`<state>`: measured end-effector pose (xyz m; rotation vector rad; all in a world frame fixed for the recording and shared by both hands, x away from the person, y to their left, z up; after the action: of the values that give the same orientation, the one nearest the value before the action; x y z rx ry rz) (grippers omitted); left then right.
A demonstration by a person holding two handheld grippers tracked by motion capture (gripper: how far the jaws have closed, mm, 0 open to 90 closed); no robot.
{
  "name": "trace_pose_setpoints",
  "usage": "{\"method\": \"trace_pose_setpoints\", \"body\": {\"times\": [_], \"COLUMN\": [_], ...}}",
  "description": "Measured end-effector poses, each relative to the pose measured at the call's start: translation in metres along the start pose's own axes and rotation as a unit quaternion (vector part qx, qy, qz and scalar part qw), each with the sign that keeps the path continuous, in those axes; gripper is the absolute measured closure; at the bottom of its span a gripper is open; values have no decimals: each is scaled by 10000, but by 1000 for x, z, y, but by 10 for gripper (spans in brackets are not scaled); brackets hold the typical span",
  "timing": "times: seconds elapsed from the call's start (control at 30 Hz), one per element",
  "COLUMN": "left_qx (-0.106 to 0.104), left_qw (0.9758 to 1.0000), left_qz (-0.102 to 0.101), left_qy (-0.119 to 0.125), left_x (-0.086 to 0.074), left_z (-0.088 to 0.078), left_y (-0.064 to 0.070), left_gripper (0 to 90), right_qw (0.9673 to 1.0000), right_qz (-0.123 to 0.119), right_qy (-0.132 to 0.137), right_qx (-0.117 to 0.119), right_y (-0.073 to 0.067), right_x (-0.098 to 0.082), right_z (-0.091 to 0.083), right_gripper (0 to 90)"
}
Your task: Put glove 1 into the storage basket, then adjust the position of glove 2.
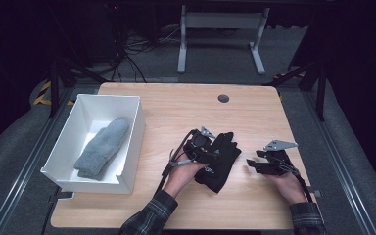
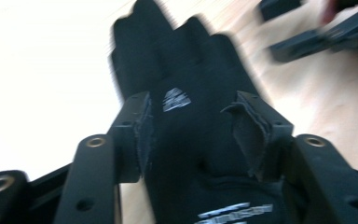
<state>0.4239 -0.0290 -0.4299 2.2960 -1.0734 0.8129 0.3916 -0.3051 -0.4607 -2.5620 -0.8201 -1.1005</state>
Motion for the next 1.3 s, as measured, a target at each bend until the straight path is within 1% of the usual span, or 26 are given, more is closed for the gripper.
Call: {"method": "trace_pose_setpoints", "body": {"times": [0.03,0.07,0.1,0.13,0.23,0.3,0.37,0.4,0.5,0.53,0.57,0.6,0.67,0.7,0.73,0.77,0.8,0.87,0.9,0.97,1.0,1.07,1.1,1.17,1.2,1.3], "left_qx": [19,10,-8,-15,-16,-8,28,2,58,57,33,27,-26,-78,-87,-89,-110,-224,-291,-441,-511,-579,-584,-615,-621,-711], "left_qw": [10000,9999,9998,9995,9994,9994,9996,9996,9996,9996,9996,9997,9996,9997,9996,9995,9995,9991,9989,9980,9976,9972,9973,9969,9970,9963], "left_qz": [-80,-135,-217,-300,-349,-350,-275,-281,-228,-189,-215,-188,-184,-117,-127,-150,-121,-170,-148,-214,-231,-226,-181,-127,-87,-97], "left_qy": [-33,-12,-16,25,71,40,-61,-91,-166,-181,-187,-182,-219,-222,-224,-256,-273,-309,-349,-389,-401,-419,-419,-481,-465,-475], "left_x": [-2,-3,-4,-5,-5,-6,-8,-9,-11,-11,-12,-11,-11,-11,-11,-11,-10,-9,-8,-7,-7,-6,-5,-3,-3,-3], "left_z": [3,5,7,13,20,23,31,33,37,38,39,39,38,38,38,38,37,37,37,37,37,36,35,34,33,29], "left_y": [-3,-7,-10,-14,-14,-13,-10,-10,-8,-8,-8,-8,-6,-6,-5,-4,-4,-4,-3,-3,-4,-5,-4,-4,-4,-5], "left_gripper": [441,410,353,325,257,212,200,178,175,175,178,185,229,265,298,307,329,406,452,541,569,637,676,714,725,734], "right_qw": [10000,10000,9999,9999,9998,9998,9998,9998,9998,9998,9998,9997,9997,9997,9997,9997,9997,9997,9997,9995,9995,9995,9994,9994,9993,9993], "right_qz": [0,19,84,88,69,70,69,75,76,82,81,89,86,87,95,95,102,102,103,101,98,103,117,144,152,169], "right_qy": [0,-3,-49,-79,-131,-115,-102,-82,-56,-52,-43,-31,-26,-19,-6,-2,11,24,49,206,219,212,206,189,178,180], "right_qx": [0,-57,-77,-115,-160,-158,-163,-161,-182,-189,-200,-212,-208,-214,-206,-206,-216,-222,-225,-211,-205,-220,-236,-267,-276,-290], "right_y": [0,3,6,8,9,9,9,9,9,9,9,9,9,10,10,10,10,10,10,10,11,11,11,11,11,11], "right_x": [0,-1,-3,-3,-5,-4,-5,-5,-5,-5,-5,-5,-5,-6,-6,-6,-6,-6,-7,-10,-10,-10,-10,-10,-10,-10], "right_z": [0,0,2,2,5,6,6,6,7,7,7,7,8,8,8,8,8,8,8,9,9,9,9,9,9,10], "right_gripper": [395,377,367,363,355,353,350,346,336,334,328,326,324,321,320,319,316,309,306,303,300,289,279,262,257,247]}}
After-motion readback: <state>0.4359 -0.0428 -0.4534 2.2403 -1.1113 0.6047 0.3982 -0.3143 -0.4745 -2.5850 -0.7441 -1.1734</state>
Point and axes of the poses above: each handheld gripper's, and its own axes: z roughly forward along the jaws, x roughly out of its top, y roughly to its right, the point moved 1 cm from there along z, roughly forward along the jaws, and after that the axes turned 1 degree about z, right-handed, at the moved point
